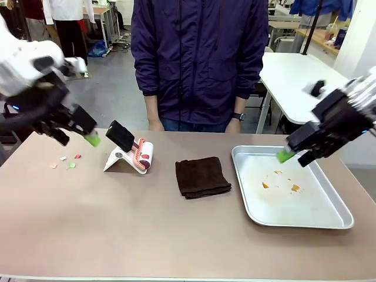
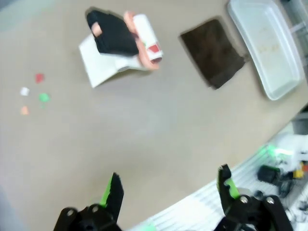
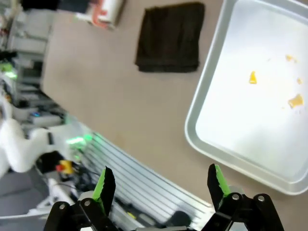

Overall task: Clean the surface of the table.
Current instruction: Hold the Lint Roller with your left hand and the towel with your right hand.

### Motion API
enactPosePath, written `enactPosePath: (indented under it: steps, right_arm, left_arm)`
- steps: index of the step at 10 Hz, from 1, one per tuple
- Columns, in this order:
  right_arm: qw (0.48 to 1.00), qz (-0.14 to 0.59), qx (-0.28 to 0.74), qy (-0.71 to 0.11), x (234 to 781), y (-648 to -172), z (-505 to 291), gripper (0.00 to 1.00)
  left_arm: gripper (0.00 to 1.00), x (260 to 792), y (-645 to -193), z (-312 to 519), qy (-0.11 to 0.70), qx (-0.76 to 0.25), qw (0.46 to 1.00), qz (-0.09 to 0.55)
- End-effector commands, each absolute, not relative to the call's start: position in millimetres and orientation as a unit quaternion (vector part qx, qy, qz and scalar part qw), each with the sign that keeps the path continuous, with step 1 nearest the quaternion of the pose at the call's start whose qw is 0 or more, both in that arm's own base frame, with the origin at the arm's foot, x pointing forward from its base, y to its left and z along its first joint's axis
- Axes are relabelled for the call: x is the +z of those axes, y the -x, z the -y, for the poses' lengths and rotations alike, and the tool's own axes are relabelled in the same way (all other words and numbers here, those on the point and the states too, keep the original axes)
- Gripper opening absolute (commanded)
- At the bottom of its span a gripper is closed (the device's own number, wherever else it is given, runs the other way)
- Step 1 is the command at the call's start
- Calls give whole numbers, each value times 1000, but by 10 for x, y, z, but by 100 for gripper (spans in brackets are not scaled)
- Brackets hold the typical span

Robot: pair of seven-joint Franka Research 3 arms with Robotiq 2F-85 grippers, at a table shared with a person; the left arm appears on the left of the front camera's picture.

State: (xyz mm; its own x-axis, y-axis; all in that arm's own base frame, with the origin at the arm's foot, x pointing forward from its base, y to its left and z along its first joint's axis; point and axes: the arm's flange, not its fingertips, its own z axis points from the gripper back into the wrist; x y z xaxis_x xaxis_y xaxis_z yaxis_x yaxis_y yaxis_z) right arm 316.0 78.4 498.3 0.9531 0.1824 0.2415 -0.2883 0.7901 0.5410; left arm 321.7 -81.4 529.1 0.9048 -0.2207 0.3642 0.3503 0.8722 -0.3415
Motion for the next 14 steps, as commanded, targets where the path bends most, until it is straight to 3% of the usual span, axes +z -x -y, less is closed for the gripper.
enactPosePath:
  steps: [1, 6, 10, 11, 12, 14]
  right_arm:
    - [908, 133, 45, -395, 4773, -2682, -207, 100]
    - [820, 159, -91, -543, 4316, -2590, 1050, 100]
    - [767, 180, -162, -595, 3844, -2636, 1717, 100]
    - [768, 204, -167, -584, 3792, -2615, 1776, 100]
    - [782, 166, -164, -578, 4069, -2760, 1918, 100]
    - [782, 166, -164, -578, 4069, -2760, 1918, 100]
  left_arm:
    - [100, 5231, -3002, 114, 293, -99, 933, 185]
    - [100, 4575, -2146, -1558, 474, 104, 831, 272]
    - [100, 3933, -1942, -1395, 518, 227, 772, 292]
    - [100, 3937, -2032, -1092, 508, 232, 779, 286]
    - [100, 4559, -2174, -2602, 516, 222, 778, 282]
    - [100, 4559, -2174, -2602, 516, 222, 778, 282]
